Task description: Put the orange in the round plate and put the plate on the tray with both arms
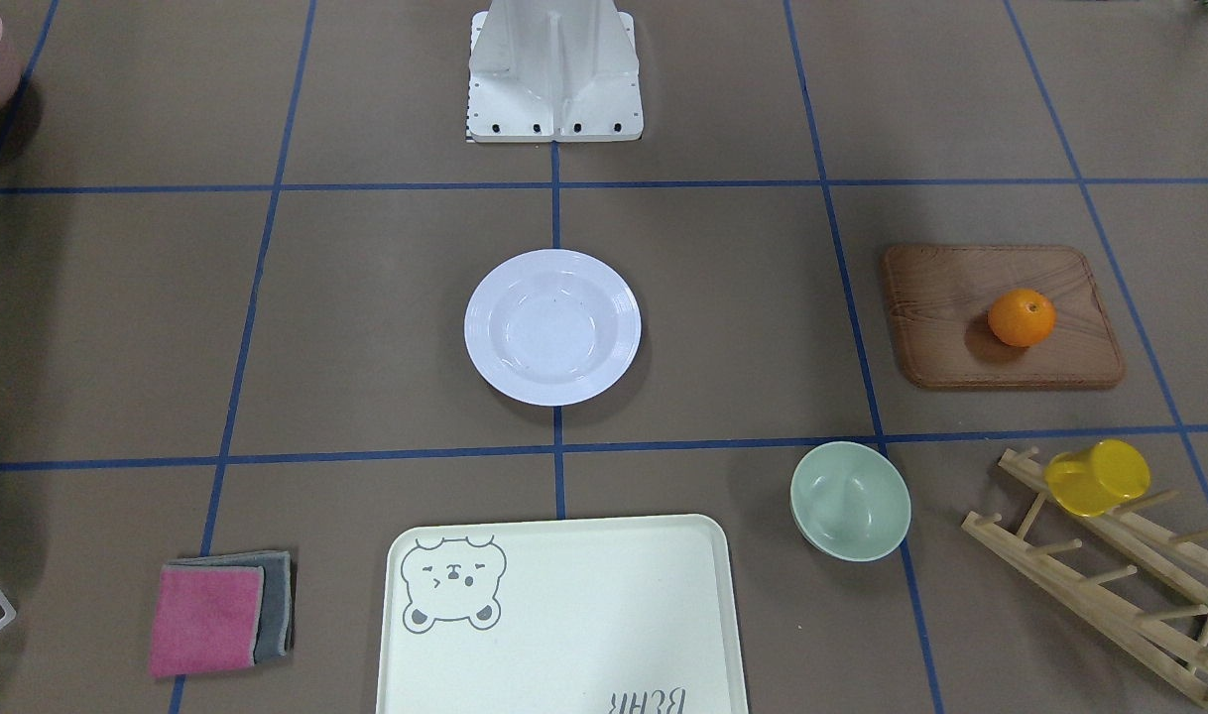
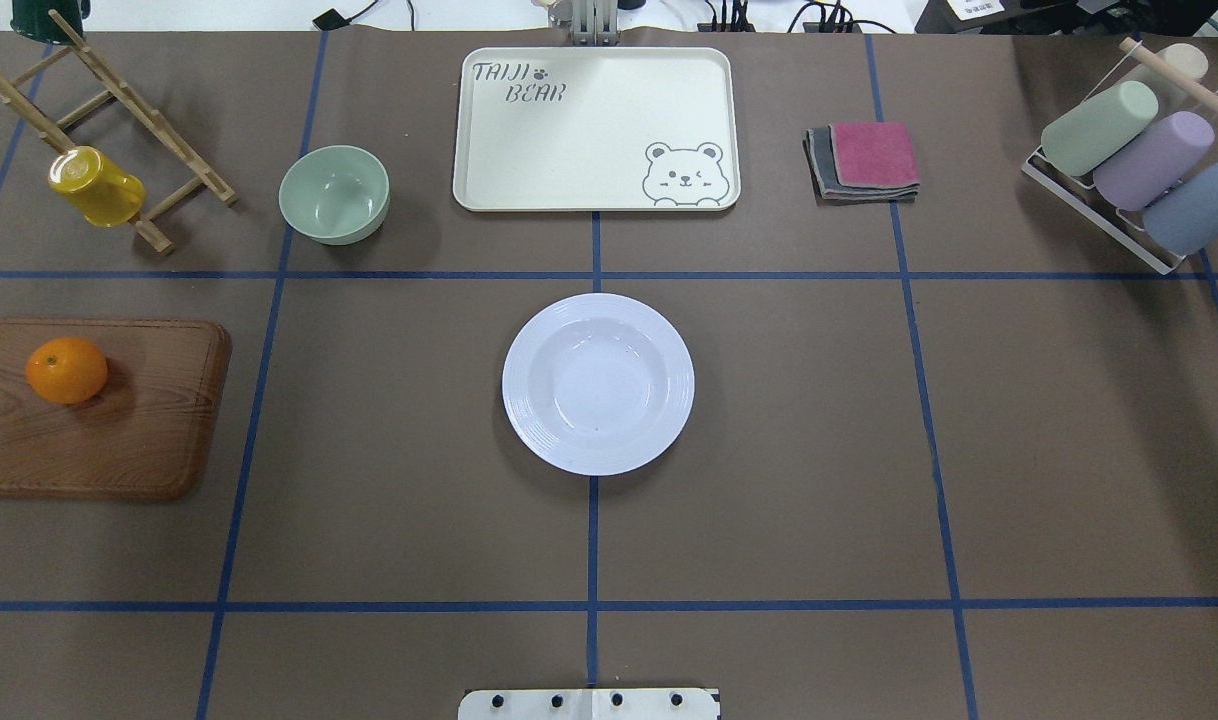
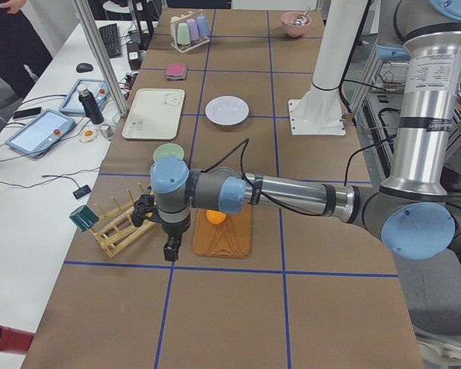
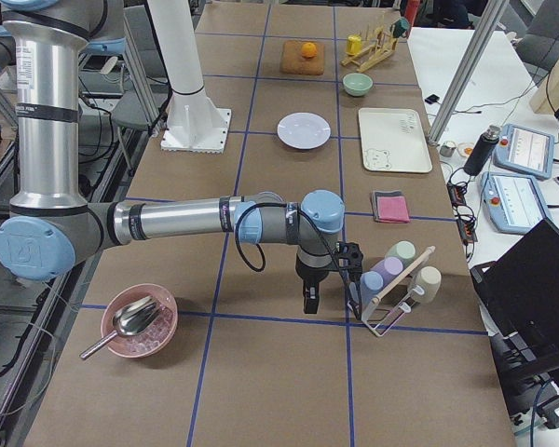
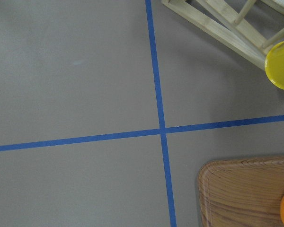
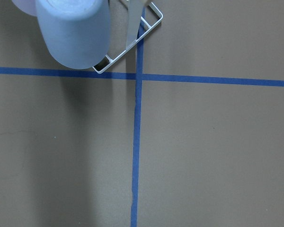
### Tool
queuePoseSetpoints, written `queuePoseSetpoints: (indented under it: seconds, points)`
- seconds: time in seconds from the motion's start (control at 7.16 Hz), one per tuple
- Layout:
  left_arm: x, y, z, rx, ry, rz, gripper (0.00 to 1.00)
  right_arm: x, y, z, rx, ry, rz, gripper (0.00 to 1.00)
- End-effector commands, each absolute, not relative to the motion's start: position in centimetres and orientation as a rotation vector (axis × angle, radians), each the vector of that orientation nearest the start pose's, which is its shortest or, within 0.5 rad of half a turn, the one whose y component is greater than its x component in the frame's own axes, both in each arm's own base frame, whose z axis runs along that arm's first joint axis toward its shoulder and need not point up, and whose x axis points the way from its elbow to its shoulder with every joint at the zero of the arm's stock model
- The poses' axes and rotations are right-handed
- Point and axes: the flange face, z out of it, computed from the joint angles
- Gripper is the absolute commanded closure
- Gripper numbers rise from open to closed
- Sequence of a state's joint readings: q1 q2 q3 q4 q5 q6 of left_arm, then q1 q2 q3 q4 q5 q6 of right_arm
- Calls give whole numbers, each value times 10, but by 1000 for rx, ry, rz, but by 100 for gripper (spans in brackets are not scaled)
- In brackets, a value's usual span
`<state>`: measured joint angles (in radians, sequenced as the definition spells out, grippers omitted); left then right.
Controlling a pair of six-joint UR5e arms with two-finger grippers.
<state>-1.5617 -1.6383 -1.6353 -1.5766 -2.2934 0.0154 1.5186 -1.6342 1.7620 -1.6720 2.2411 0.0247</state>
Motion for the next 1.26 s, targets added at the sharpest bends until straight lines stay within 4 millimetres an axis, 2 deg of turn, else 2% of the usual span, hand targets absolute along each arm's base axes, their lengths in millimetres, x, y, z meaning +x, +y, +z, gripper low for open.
queuePoseSetpoints:
  seconds: [0.0,0.14,0.28,0.42,0.56,0.7,0.98,1.12]
  points:
    - [-62,-528,589,148,722,80,2,47,-467,610,2,-675,-35,0]
    - [-62,-528,585,157,722,84,2,47,-465,613,-4,-675,-34,0]
    - [-62,-528,577,172,720,89,2,47,-466,605,12,-673,-40,0]
    - [-62,-535,567,190,719,93,2,47,-477,590,41,-673,-41,0]
    - [-61,-555,544,236,724,88,2,42,-497,565,83,-687,-57,0]
    - [-59,-569,531,254,724,93,2,41,-510,546,120,-692,-71,0]
    - [-53,-565,521,278,810,123,2,37,-526,511,191,-740,-105,0]
    - [-49,-565,516,298,876,145,2,37,-524,506,216,-743,-119,0]
